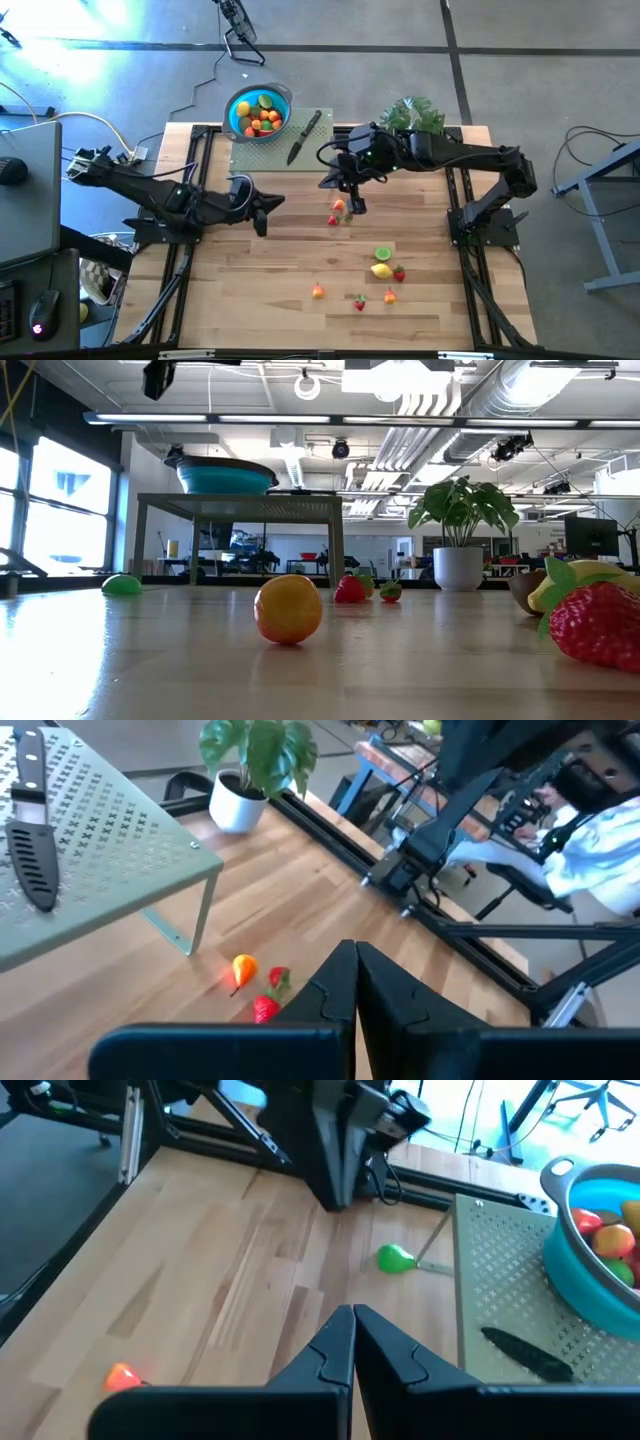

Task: Pick & Place Fruit
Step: Put the half green pear into the strainer bowl on the shelf

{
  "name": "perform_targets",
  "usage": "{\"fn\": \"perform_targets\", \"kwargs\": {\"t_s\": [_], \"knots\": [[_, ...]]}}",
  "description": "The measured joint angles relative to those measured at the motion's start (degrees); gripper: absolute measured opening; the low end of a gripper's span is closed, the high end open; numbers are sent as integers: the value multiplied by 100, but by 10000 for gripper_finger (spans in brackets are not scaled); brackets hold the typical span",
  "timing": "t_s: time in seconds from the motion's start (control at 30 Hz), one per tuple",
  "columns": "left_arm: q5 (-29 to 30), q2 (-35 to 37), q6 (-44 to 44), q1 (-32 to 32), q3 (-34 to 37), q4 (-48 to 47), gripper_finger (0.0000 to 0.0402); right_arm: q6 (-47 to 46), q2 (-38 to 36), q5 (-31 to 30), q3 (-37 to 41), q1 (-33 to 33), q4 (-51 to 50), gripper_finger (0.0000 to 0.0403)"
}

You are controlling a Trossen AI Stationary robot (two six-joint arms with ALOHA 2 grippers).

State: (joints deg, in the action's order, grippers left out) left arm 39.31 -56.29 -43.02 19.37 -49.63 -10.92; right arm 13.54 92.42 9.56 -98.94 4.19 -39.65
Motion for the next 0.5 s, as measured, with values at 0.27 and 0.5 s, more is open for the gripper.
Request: {"fn": "perform_targets", "kwargs": {"t_s": [0.27, 0.5], "knots": [[522, -2, -368, 489, 0, 0, 0, 97, 0, 429, 0, 42, -45, 2], [601, -2, -380, 707, 0, -28, 0, 7, -12, 796, 0, 300, -308, 2]]}}
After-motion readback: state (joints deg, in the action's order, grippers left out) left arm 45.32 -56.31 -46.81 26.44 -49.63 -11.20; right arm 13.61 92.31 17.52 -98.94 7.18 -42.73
